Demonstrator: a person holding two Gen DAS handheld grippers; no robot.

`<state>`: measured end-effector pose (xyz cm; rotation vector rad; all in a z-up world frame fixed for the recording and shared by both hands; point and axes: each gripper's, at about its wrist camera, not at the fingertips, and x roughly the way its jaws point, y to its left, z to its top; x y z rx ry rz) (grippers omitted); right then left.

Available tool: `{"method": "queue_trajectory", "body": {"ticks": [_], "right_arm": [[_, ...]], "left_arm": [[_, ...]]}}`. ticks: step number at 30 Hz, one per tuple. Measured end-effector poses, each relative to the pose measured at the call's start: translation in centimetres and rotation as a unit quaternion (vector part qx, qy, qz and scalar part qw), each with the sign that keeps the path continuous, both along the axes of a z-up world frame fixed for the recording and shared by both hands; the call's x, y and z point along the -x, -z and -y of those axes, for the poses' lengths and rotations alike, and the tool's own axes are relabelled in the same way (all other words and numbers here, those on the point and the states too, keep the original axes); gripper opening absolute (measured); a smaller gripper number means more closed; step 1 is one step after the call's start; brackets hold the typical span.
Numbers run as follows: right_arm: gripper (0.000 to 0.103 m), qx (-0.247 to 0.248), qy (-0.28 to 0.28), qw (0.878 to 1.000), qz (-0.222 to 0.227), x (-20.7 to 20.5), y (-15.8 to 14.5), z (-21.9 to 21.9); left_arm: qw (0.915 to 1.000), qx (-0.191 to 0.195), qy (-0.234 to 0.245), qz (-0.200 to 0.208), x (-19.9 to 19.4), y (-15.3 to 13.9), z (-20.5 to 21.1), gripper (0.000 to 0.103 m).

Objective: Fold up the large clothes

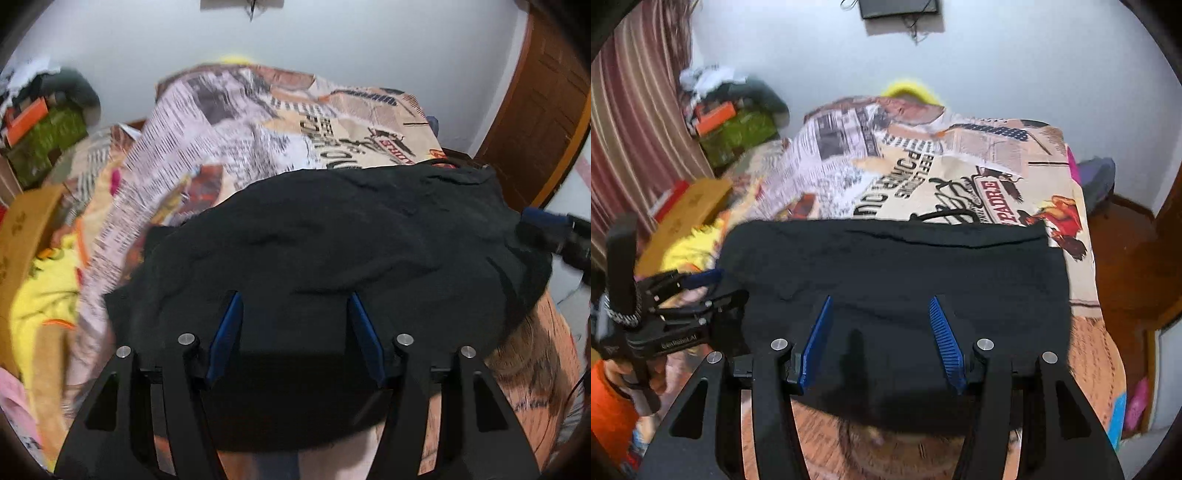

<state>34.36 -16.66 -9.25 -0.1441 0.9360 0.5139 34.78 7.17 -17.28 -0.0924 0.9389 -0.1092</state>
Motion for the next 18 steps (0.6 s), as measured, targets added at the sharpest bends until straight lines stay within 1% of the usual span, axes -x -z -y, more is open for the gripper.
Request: {"method": "queue_trajectory", "body": {"ticks": [1,2,3,5,6,8,10,12,14,16,18], "right_arm": [[0.05,0.01,-0.003,1.0,0.001,-0.2,0.5,-0.4],[0.05,0.021,-0.005,1.0,0.003,-0.4,1.0,-0.8],[0.05,0.033,-0.008,0.999,0.004,-0.5,1.7,-1.3],[0.05,0.047,-0.014,0.999,0.005,-0.5,2.5,-1.6],[0.051,0.047,-0.013,0.999,0.005,-0.7,3.0,-1.7],[0.055,0.042,-0.012,0.999,0.003,-0.7,3.1,-1.4],[0.055,0.038,-0.017,0.999,0.002,-0.6,3.3,-1.2],[0.056,0.046,-0.022,0.999,0.007,-0.1,3.2,-1.1],[0.063,0.052,-0.02,0.998,0.009,0.5,3.3,-0.8],[0.067,0.054,-0.018,0.998,0.003,0.9,3.5,-0.2],[0.068,0.047,-0.012,0.999,-0.005,1.3,3.4,0.6]], "left_arm": [[0.9999,0.01,-0.001,-0.004,-0.6,0.5,0.0,0.069],[0.9998,0.018,-0.001,-0.005,-1.1,0.9,0.0,0.077],[0.9997,0.023,-0.003,-0.005,-1.7,1.3,0.0,0.08],[0.9998,0.018,-0.003,-0.001,-2.3,1.7,0.3,0.087],[0.9999,0.012,-0.004,0.0,-2.7,2.1,0.5,0.088],[0.9999,0.012,-0.007,0.003,-3.2,2.6,0.8,0.094],[0.9997,0.02,-0.014,0.004,-3.4,3.0,0.8,0.096],[0.9995,0.023,-0.02,0.007,-3.1,3.1,0.8,0.096],[0.9996,0.018,-0.02,0.007,-2.4,3.0,1.0,0.096],[0.9998,0.01,-0.018,0.005,-1.6,2.9,1.2,0.096],[0.9999,0.0,-0.015,0.003,-0.6,2.7,1.4,0.096]]}}
